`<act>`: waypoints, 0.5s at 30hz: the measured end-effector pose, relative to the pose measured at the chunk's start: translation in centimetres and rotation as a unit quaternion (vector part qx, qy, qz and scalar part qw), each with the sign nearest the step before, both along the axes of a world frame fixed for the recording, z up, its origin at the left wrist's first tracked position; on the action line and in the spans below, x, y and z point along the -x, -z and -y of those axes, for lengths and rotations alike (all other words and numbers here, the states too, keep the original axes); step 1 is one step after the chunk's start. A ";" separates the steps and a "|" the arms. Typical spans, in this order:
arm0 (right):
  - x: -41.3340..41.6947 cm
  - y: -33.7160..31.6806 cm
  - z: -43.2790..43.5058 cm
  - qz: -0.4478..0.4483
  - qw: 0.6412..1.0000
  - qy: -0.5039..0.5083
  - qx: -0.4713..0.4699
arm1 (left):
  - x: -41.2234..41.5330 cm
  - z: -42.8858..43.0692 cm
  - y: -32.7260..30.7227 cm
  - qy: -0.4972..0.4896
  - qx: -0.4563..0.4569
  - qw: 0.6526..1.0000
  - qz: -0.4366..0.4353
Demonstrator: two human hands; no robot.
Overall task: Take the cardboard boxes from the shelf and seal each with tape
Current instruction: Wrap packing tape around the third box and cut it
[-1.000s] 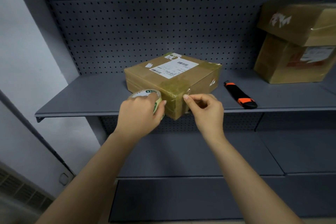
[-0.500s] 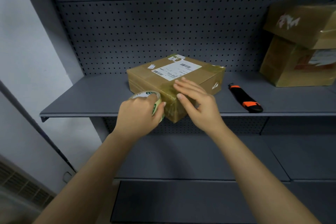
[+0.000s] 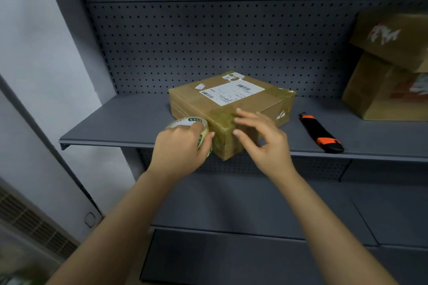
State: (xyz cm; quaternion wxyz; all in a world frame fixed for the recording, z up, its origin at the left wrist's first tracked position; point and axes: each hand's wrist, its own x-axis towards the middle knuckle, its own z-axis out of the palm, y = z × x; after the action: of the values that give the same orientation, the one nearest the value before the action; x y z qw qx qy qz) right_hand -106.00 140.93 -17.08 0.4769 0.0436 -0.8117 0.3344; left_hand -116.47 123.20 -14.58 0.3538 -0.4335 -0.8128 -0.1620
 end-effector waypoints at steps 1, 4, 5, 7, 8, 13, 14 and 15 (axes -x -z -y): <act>0.2 0.5 -0.1 -0.009 1.000 0.014 -0.023 | 0.0 0.0 0.0 0.000 -0.001 1.000 -0.001; 0.7 0.9 -0.5 -0.017 0.999 0.017 -0.045 | 0.1 0.0 0.1 -0.002 -0.003 1.000 -0.003; 0.8 0.9 -0.6 -0.014 0.998 0.020 -0.060 | 0.1 0.0 0.2 -0.003 -0.002 1.000 -0.004; 1.0 0.7 -0.9 -0.006 0.995 0.032 -0.097 | 0.2 0.0 0.3 -0.003 -0.002 1.000 -0.003; 1.1 0.5 -1.1 -0.003 0.994 0.036 -0.104 | 0.2 0.0 0.3 -0.002 -0.002 1.000 -0.002; 1.0 -0.5 0.0 0.006 0.996 0.046 -0.073 | 0.1 0.1 0.0 0.002 -0.004 1.000 0.000; 1.2 -0.5 0.6 0.009 0.996 0.049 -0.074 | 0.1 0.0 0.0 0.002 -0.006 1.000 0.000; 1.3 -0.4 1.1 0.014 0.996 0.048 -0.074 | 0.1 0.0 0.0 0.001 -0.008 1.000 0.001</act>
State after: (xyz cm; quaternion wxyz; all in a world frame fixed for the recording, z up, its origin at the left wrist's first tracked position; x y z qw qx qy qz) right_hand -107.32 139.85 -16.68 0.4767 0.0347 -0.8419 0.2506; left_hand -116.59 123.18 -14.60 0.3560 -0.4315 -0.8115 -0.1691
